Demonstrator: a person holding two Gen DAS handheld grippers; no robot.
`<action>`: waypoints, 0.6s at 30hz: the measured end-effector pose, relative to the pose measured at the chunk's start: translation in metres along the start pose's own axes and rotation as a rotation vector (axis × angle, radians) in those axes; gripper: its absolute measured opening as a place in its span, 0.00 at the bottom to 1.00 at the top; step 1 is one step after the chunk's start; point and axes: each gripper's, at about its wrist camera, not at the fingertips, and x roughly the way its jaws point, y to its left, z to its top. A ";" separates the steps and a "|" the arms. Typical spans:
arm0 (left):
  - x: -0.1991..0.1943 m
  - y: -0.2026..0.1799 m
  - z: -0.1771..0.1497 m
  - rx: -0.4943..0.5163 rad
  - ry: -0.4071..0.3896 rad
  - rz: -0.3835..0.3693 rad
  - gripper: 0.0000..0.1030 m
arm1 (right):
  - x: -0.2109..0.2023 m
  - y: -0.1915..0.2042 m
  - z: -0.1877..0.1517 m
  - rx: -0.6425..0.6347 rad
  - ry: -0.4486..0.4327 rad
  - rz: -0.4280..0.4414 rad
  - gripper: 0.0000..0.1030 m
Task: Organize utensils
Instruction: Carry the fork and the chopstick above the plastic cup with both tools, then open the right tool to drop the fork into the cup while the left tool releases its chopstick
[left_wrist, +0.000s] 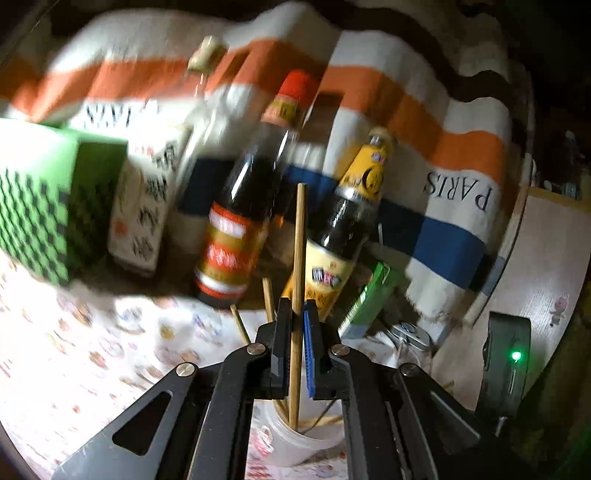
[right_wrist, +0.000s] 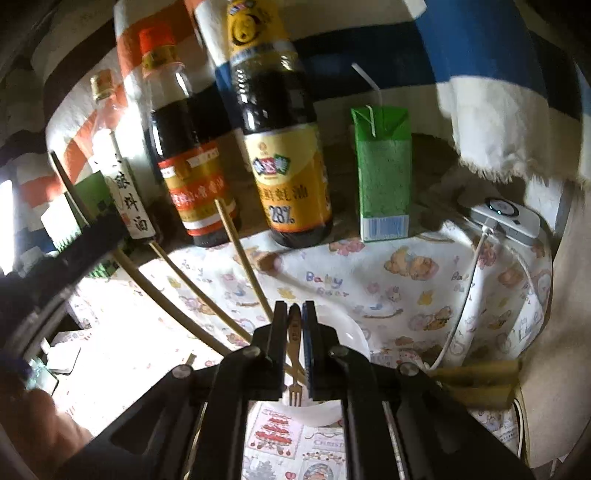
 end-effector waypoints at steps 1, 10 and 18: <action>0.004 0.002 -0.002 -0.008 0.007 0.001 0.05 | 0.002 -0.002 0.000 0.004 0.007 -0.001 0.07; 0.027 0.009 -0.020 0.031 0.096 0.046 0.05 | 0.010 -0.007 -0.004 0.020 0.049 0.004 0.09; 0.047 0.010 -0.028 0.043 0.153 0.079 0.06 | 0.005 -0.017 0.000 0.062 0.042 0.016 0.09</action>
